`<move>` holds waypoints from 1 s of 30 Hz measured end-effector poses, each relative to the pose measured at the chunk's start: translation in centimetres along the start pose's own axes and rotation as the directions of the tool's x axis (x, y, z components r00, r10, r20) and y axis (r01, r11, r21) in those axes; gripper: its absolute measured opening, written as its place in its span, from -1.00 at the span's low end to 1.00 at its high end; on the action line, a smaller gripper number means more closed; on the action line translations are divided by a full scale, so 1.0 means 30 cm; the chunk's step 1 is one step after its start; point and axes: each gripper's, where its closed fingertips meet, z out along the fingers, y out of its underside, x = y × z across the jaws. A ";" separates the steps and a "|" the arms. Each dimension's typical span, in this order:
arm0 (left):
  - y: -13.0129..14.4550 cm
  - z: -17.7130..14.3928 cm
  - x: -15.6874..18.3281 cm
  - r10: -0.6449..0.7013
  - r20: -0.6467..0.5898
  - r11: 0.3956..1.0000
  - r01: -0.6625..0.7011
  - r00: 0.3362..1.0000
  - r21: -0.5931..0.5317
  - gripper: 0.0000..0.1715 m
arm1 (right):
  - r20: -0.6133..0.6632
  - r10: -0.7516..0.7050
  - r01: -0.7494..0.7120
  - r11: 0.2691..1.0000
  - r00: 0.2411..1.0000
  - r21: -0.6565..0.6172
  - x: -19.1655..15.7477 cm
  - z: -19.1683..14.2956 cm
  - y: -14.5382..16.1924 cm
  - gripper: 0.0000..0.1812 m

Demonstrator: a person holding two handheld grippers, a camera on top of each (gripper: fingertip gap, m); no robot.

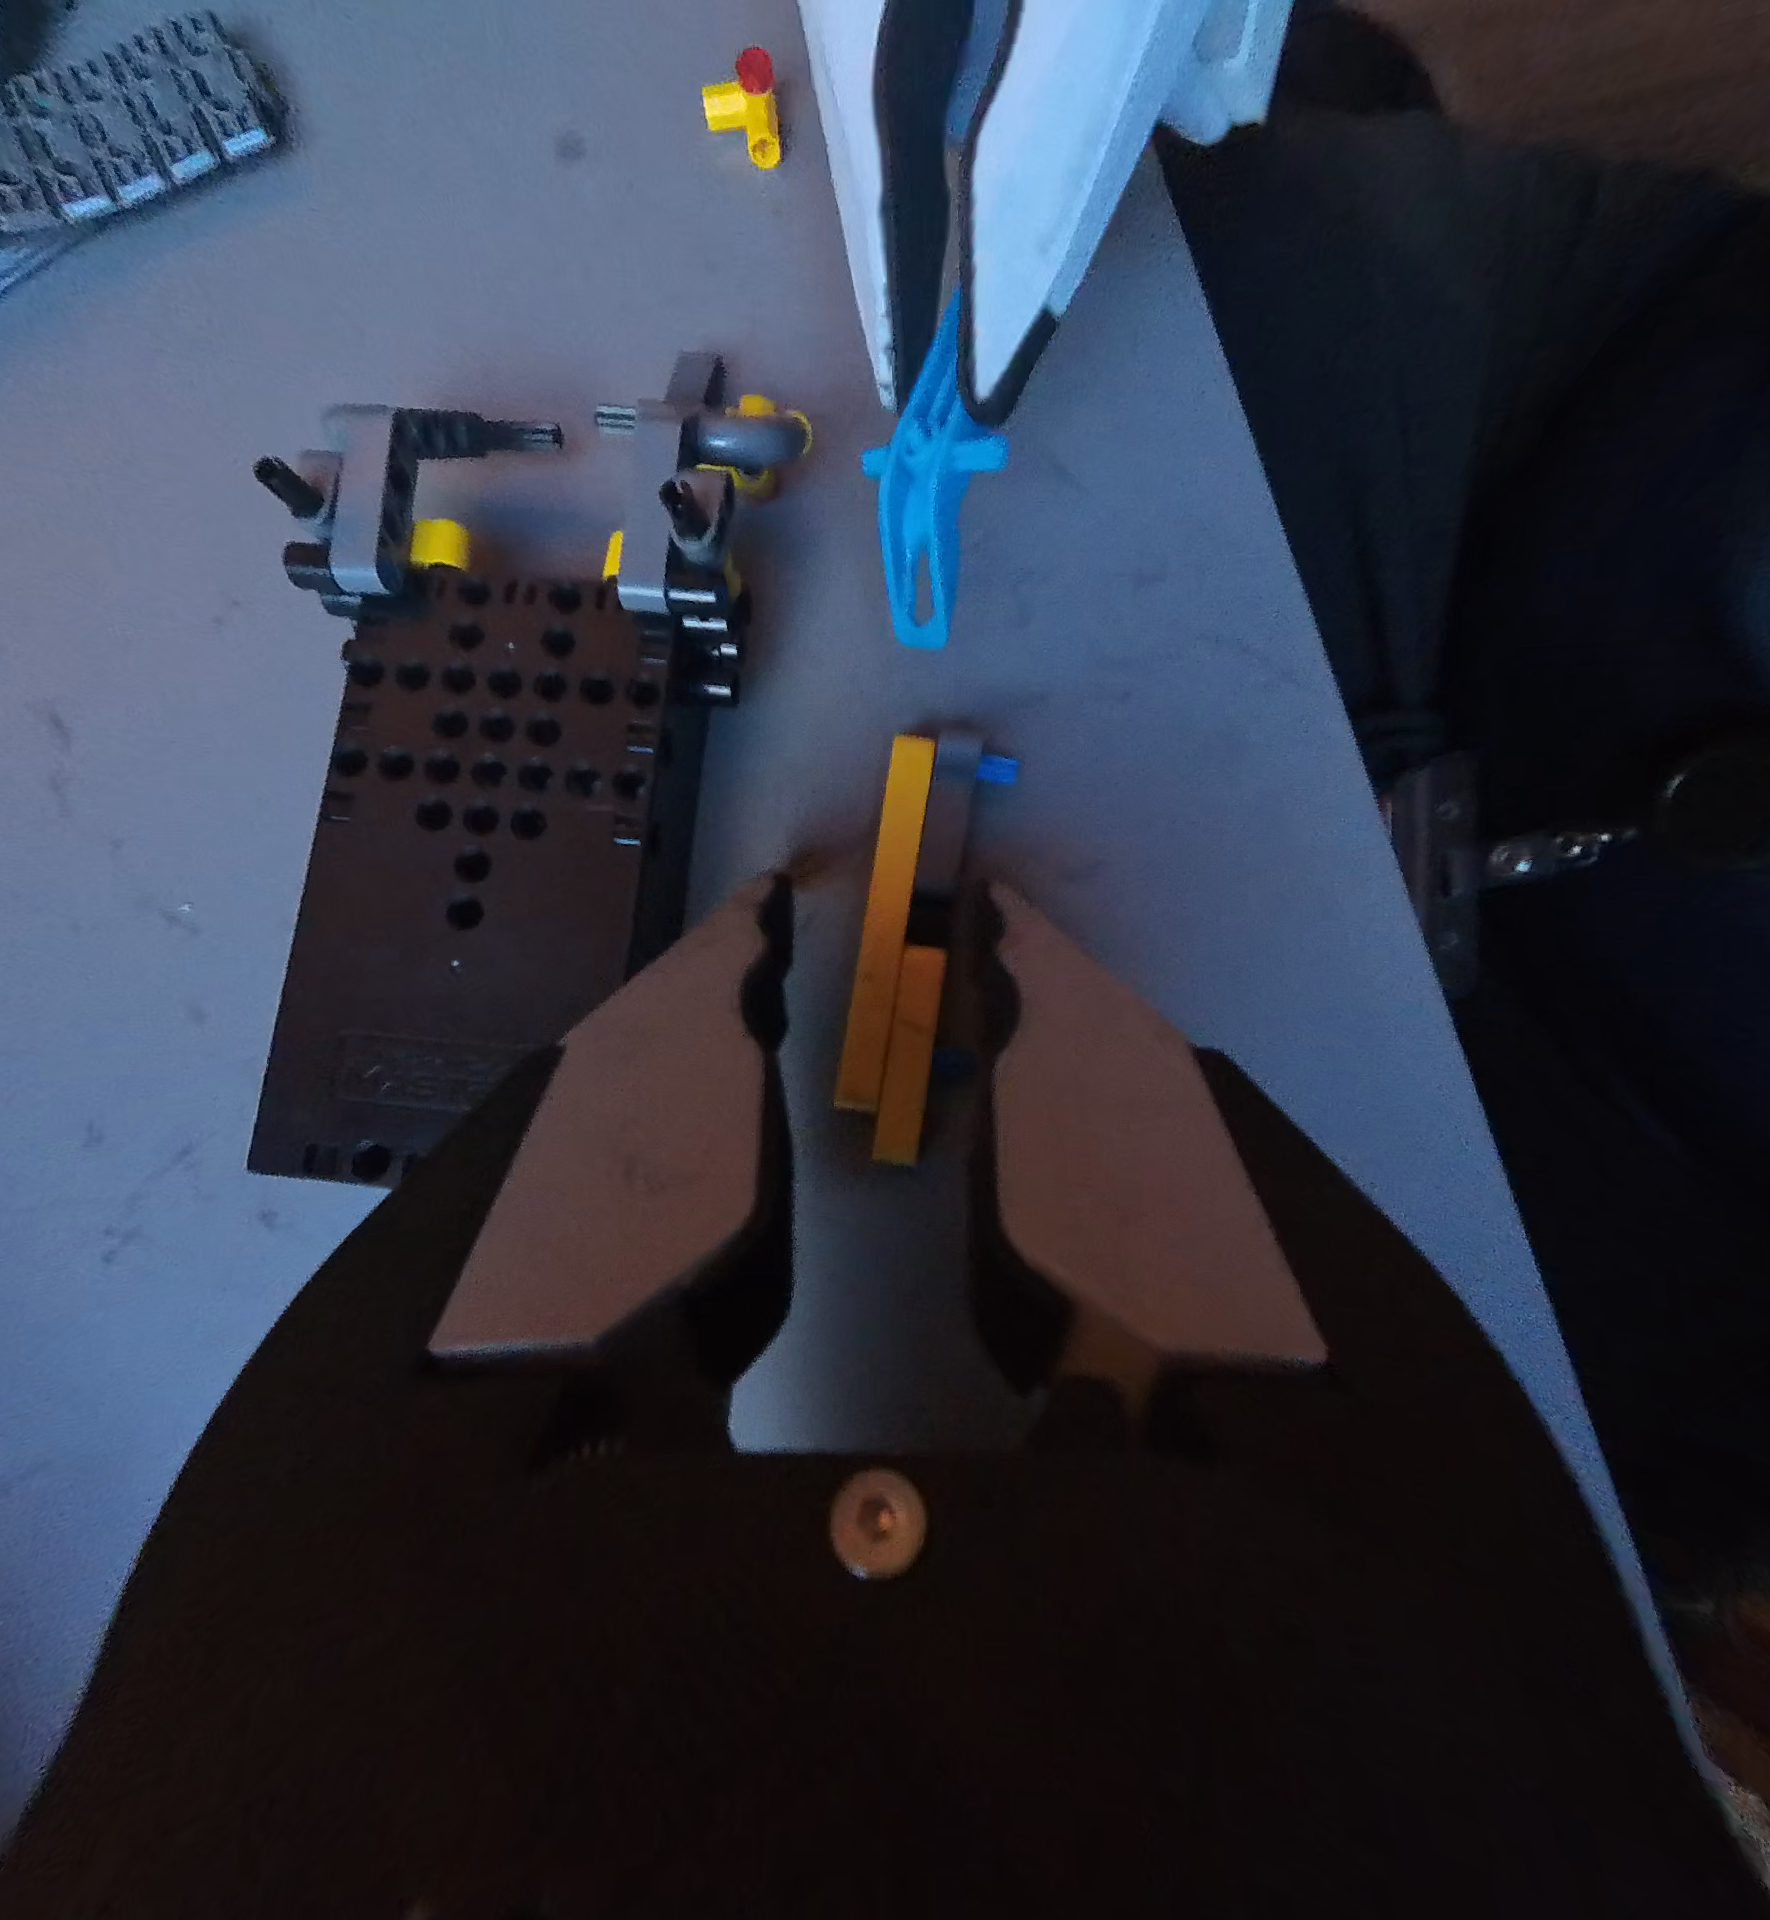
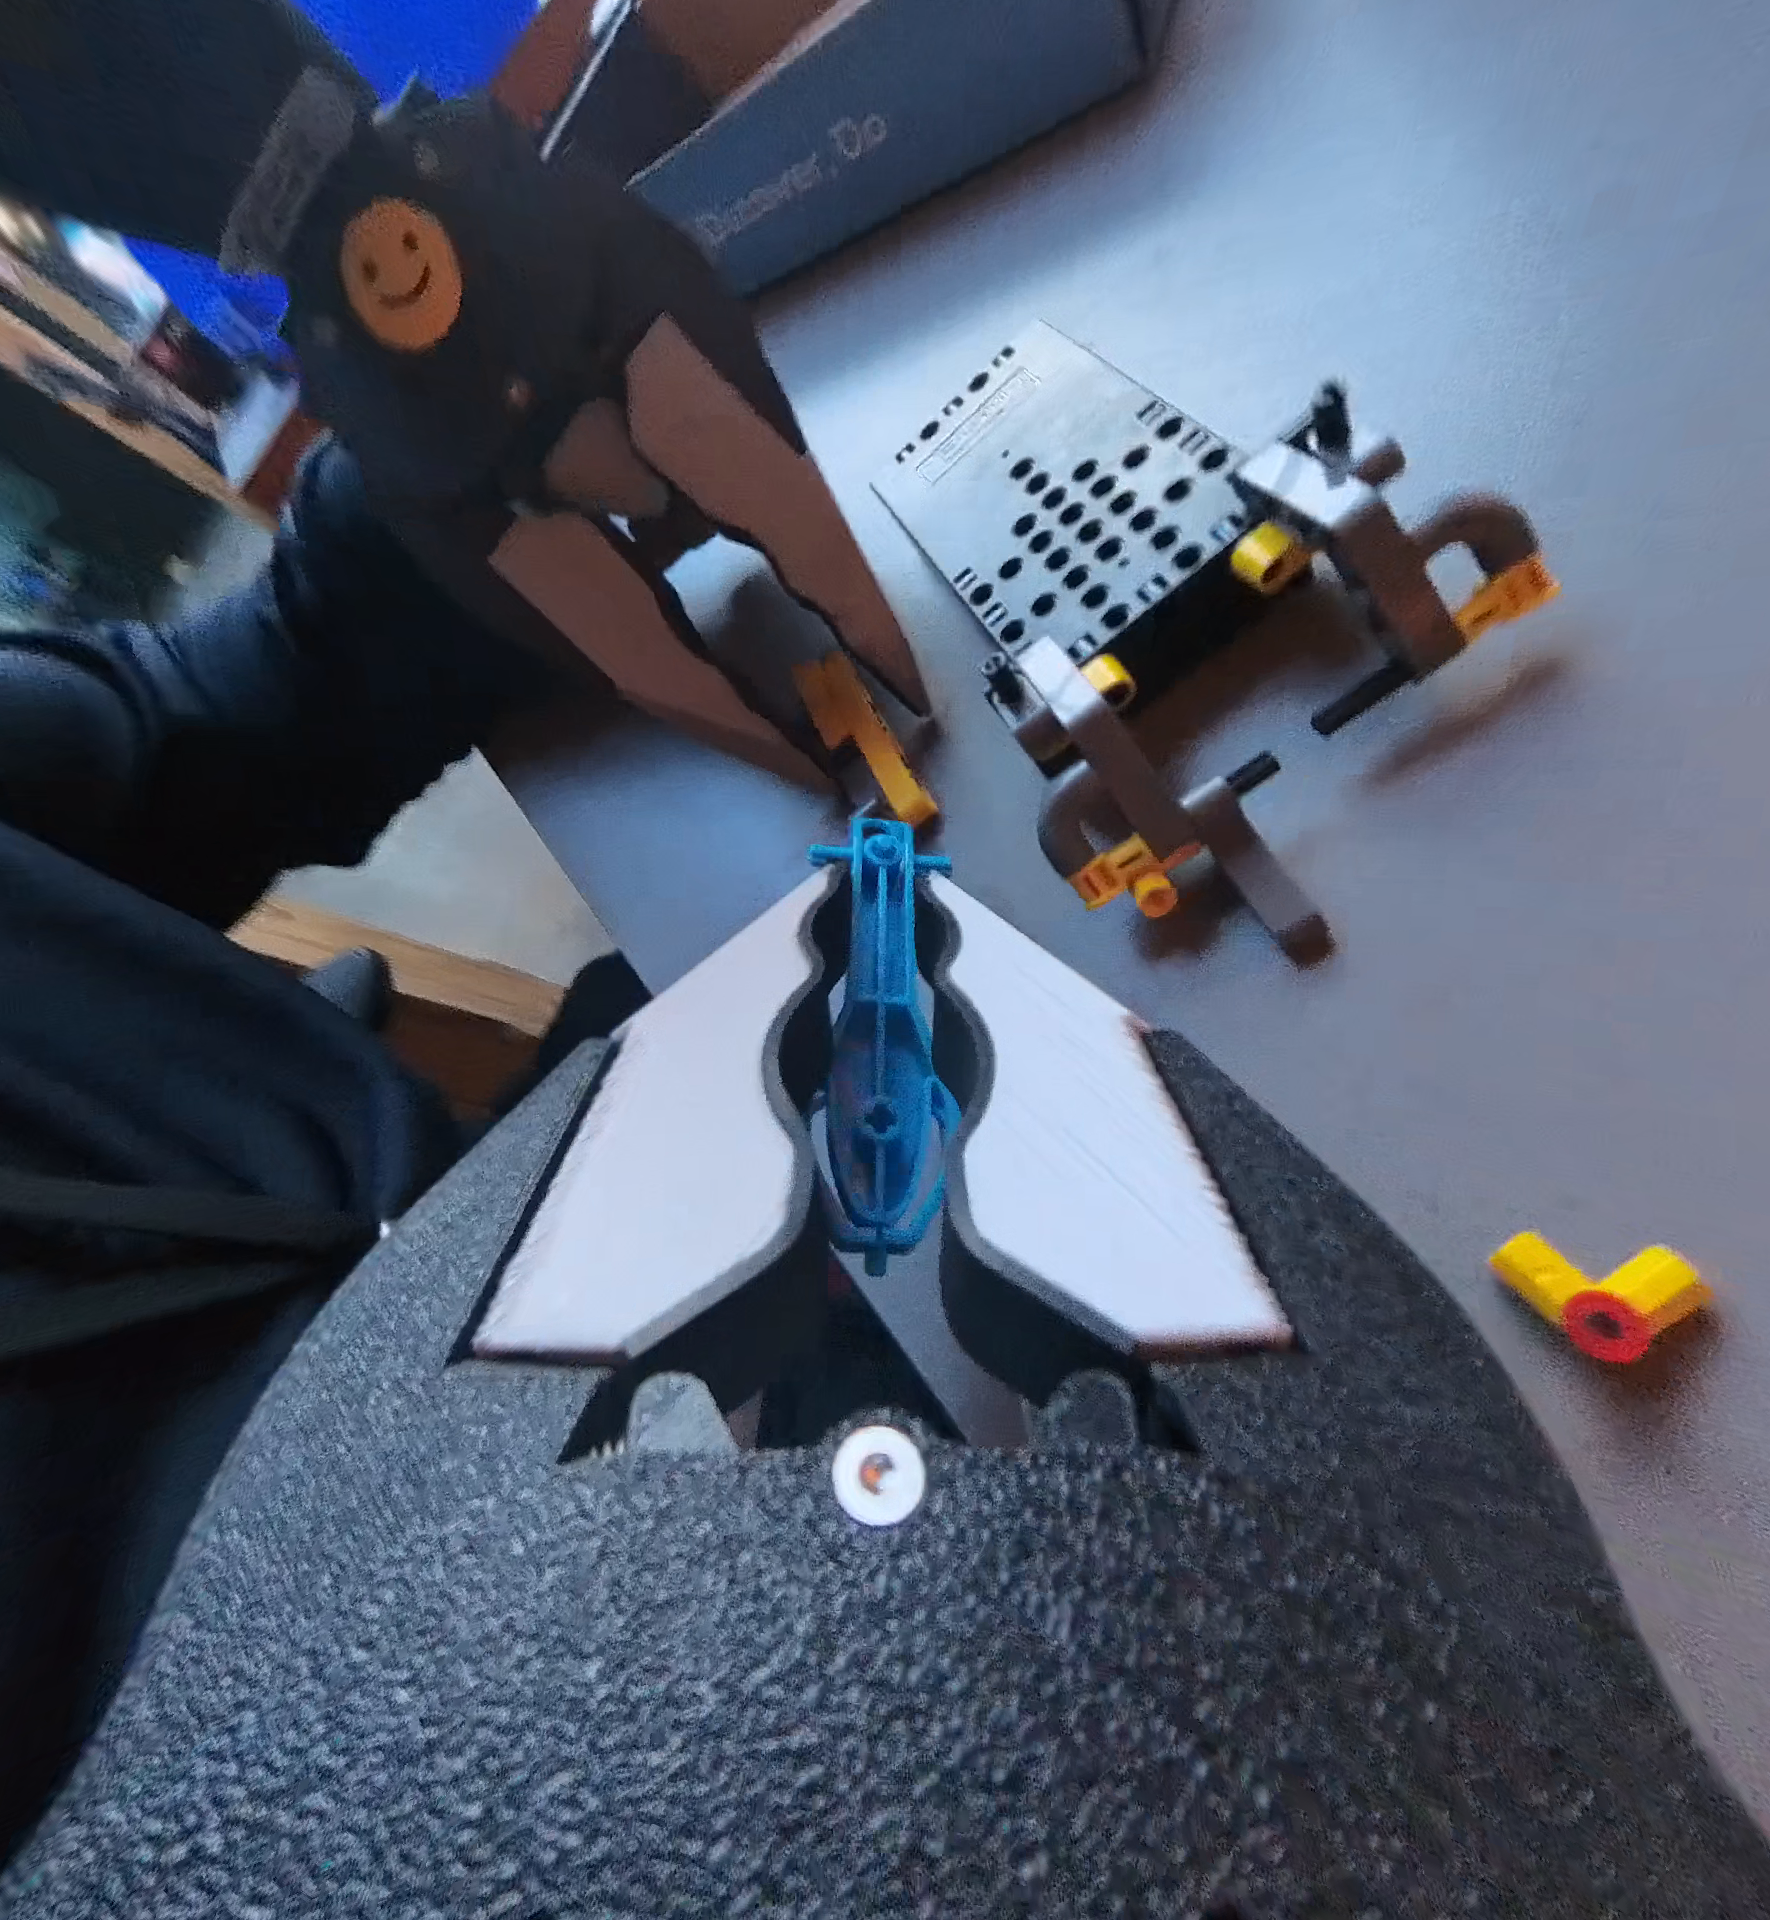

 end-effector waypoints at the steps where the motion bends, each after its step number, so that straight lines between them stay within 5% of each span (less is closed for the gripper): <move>1: 0.000 0.002 -0.001 0.007 0.008 1.000 -0.007 1.000 -0.009 -0.69 | 0.013 0.049 -0.049 0.999 0.999 0.011 0.003 0.003 0.005 -0.90; 5: -0.015 0.014 0.005 0.030 0.047 0.999 -0.029 0.998 -0.013 -0.83 | -0.008 0.139 -0.138 0.987 0.990 0.077 0.023 0.004 0.013 -0.91; 12: -0.021 0.012 0.003 -0.013 0.249 1.000 0.018 0.969 -0.017 -0.84 | -0.096 0.045 -0.037 0.996 0.994 0.086 0.035 0.009 0.006 -0.90; 18: -0.018 -0.036 0.031 -0.182 0.120 0.983 0.179 0.976 0.041 -0.63 | -0.065 0.030 -0.025 0.997 0.997 0.078 0.025 0.024 -0.003 -0.90; 22: 0.012 -0.054 0.040 -0.196 0.062 0.980 0.198 0.979 -0.024 -0.56 | -0.070 0.025 -0.020 0.997 0.997 0.076 0.023 0.019 0.007 -0.90; 26: 0.024 -0.020 0.046 -0.178 0.062 0.983 0.181 0.982 -0.043 -0.81 | -0.086 0.031 -0.024 0.997 0.996 0.078 0.026 0.001 0.019 -0.90; 30: 0.002 -0.001 0.039 -0.156 0.164 0.986 0.163 0.974 -0.029 -0.83 | -0.125 0.032 -0.021 0.996 0.992 0.091 0.041 -0.033 0.020 -0.90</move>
